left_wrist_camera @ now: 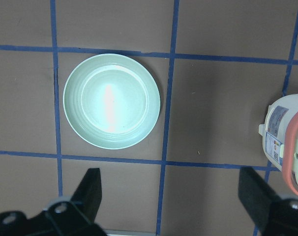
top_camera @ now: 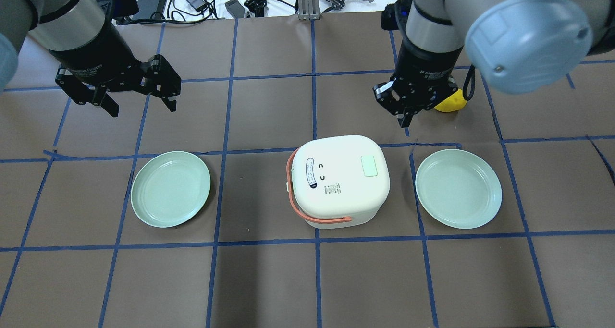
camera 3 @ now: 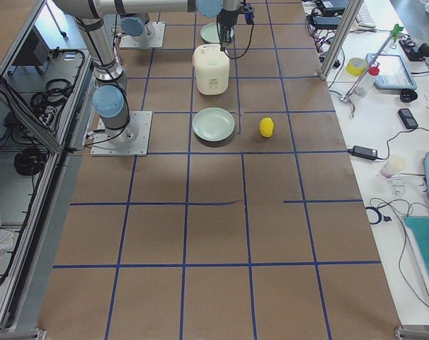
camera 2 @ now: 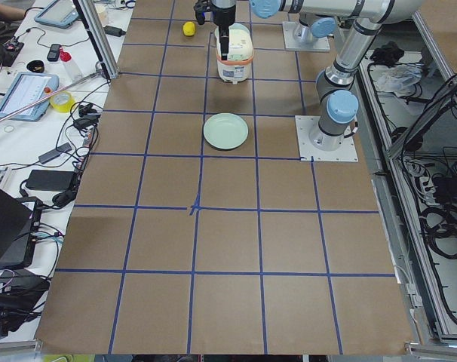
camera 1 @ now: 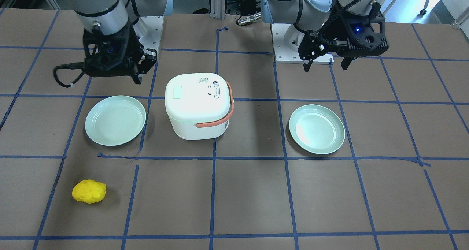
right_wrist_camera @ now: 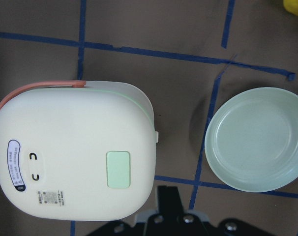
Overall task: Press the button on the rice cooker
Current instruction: 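Move the right gripper toward the green button on the white rice cooker, then press down on the green lid button with the right gripper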
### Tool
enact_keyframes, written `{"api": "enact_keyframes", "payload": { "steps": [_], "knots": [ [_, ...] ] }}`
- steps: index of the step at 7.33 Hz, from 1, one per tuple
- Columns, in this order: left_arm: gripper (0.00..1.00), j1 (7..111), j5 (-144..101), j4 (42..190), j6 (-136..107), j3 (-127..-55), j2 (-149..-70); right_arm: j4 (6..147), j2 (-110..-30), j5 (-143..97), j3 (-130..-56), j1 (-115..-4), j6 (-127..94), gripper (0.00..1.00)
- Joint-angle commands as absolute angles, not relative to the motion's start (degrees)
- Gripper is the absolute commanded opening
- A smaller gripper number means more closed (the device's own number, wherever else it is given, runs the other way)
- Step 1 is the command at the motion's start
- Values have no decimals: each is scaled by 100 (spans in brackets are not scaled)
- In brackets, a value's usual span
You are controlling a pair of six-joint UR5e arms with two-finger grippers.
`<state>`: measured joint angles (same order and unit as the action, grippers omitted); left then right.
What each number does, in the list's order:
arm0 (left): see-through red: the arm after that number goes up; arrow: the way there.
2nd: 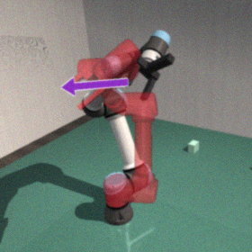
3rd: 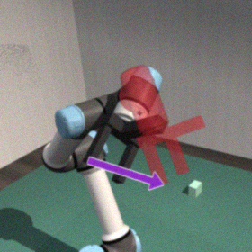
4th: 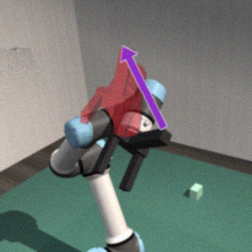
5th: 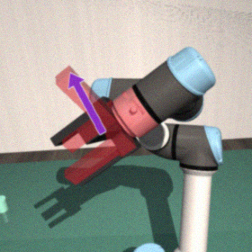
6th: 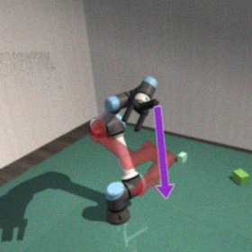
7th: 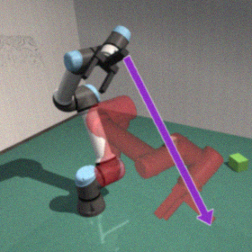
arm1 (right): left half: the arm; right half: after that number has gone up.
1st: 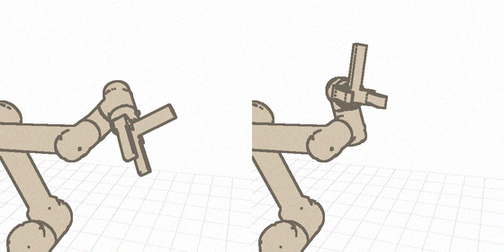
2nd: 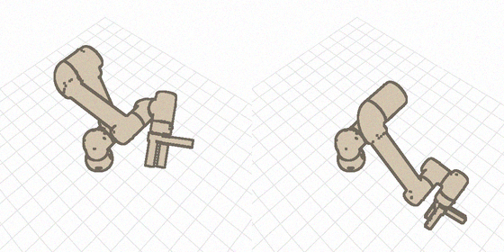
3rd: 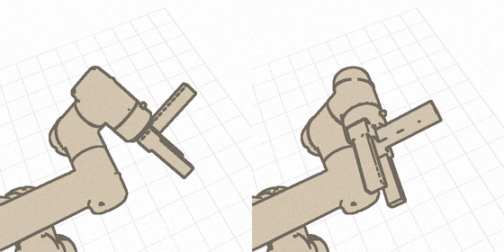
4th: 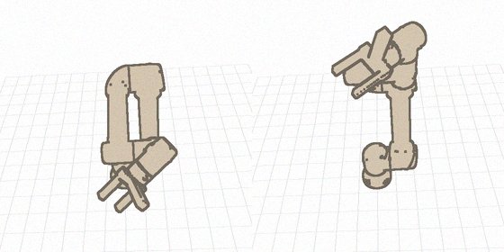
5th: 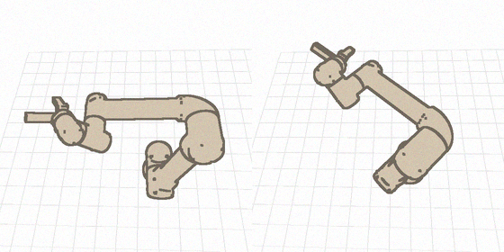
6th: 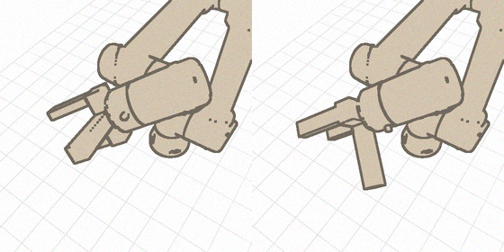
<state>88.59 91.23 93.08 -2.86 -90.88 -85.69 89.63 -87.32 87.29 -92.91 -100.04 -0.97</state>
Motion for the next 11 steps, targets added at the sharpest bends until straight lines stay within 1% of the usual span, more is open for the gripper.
{"api": "enact_keyframes", "payload": {
  "steps": [1, 3, 9, 11],
  "knots": [
    [100, 8859, 9123, 9308, -290, -9088, -8569, 9796, -8693, 8675, -9920, -10343, -175, 1],
    [100, 8859, 9123, 9308, -281, -9088, -8569, 9992, -8657, 8684, -10273, -10406, -97, 1],
    [100, 8859, 9123, 9308, -281, -9088, -8569, 10150, -8561, 8684, -10327, -10415, -79, 2],
    [100, 8859, 9123, 9308, -281, -9088, -8569, 10178, -8517, 8684, -10371, -10415, -97, 5]
  ]
}}
